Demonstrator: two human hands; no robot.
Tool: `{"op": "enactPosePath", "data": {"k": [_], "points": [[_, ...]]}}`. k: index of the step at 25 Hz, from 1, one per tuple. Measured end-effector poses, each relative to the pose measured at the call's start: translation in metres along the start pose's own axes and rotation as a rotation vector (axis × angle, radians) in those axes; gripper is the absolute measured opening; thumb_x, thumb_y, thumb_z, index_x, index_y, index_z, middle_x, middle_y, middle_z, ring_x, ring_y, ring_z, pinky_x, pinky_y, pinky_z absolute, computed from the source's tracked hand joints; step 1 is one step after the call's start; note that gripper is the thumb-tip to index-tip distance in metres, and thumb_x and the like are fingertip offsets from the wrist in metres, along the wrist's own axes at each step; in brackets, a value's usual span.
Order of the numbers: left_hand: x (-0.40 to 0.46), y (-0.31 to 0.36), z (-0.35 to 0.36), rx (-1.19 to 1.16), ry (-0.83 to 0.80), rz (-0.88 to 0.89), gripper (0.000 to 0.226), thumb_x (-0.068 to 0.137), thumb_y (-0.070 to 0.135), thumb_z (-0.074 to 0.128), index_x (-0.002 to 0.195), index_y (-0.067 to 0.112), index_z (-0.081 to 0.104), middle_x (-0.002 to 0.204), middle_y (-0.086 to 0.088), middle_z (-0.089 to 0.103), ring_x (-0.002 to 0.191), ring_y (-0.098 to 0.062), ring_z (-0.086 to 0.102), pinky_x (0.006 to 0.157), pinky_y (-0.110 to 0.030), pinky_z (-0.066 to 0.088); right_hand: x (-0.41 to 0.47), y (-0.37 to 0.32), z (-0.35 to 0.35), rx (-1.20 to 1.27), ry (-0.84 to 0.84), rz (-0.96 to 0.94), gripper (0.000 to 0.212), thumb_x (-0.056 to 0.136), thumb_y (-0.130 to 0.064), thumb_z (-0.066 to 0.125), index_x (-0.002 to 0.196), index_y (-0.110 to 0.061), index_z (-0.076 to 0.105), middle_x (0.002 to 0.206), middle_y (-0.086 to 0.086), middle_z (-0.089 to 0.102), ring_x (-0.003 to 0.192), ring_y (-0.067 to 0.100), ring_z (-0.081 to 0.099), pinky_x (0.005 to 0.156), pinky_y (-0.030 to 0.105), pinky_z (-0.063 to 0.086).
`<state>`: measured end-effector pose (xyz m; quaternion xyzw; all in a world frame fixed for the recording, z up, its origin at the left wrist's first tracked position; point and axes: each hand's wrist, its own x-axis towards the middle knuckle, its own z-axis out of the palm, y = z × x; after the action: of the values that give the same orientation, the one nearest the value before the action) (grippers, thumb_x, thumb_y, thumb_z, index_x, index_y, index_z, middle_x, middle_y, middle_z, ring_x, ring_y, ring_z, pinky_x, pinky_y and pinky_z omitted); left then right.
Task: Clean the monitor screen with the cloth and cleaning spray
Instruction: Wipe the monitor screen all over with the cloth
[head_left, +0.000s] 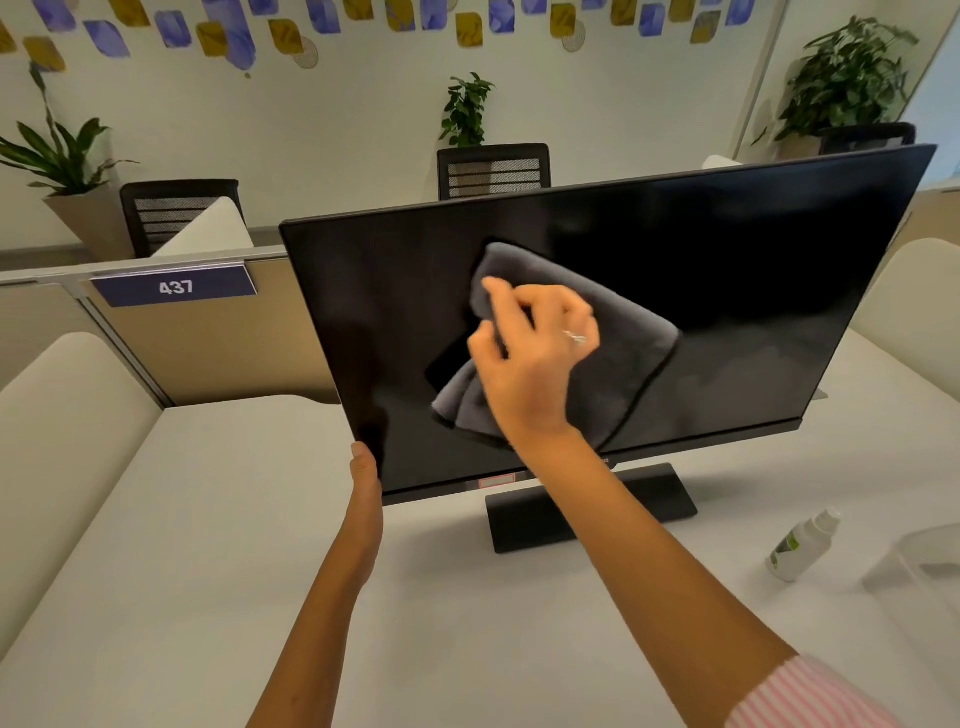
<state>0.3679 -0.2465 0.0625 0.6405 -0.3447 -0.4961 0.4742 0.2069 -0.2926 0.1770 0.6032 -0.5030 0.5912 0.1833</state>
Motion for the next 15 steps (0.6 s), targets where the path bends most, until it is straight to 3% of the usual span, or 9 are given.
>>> {"op": "enactPosePath", "data": {"k": [5,8,12,15], "points": [[-0.002,0.000,-0.004,-0.025,-0.073,0.154,0.074,0.081,0.069,0.009,0.147,0.035,0.018,0.155,0.003,0.024,0.142,-0.017,0.019,0.117,-0.042,0.015,-0.056,-0.026,0.024,-0.011,-0.088,-0.264,0.025,0.076,-0.014,0.066,0.097,-0.026,0.072,0.082,-0.002,0.064,0.097,0.020,0.049,0.084,0.047,0.042],[-0.001,0.004,0.000,-0.022,-0.042,0.124,0.079,0.076,0.070,0.013,0.145,0.033,0.025,0.151,0.000,0.032,0.140,-0.023,0.027,0.115,-0.044,0.021,-0.099,-0.001,0.020,-0.100,-0.217,-0.406,0.021,0.081,-0.018,0.061,0.097,-0.027,0.072,0.084,-0.003,0.065,0.099,0.018,0.049,0.085,0.043,0.041],[-0.004,0.006,0.003,-0.009,0.020,0.039,0.083,0.074,0.071,0.012,0.146,0.031,0.021,0.153,-0.002,0.028,0.140,-0.026,0.026,0.112,-0.040,0.021,-0.131,0.042,0.004,-0.166,-0.319,-0.384,0.023,0.080,-0.016,0.061,0.097,-0.028,0.069,0.083,-0.003,0.063,0.095,0.019,0.050,0.082,0.041,0.037],[-0.001,0.010,0.009,-0.055,0.146,-0.007,0.065,0.092,0.060,0.014,0.147,0.025,0.020,0.153,-0.005,0.026,0.140,-0.028,0.024,0.112,-0.040,0.021,-0.141,0.073,-0.015,-0.196,-0.345,-0.296,0.021,0.077,-0.019,0.067,0.097,-0.027,0.070,0.085,-0.001,0.065,0.094,0.020,0.049,0.079,0.041,0.042]]}}
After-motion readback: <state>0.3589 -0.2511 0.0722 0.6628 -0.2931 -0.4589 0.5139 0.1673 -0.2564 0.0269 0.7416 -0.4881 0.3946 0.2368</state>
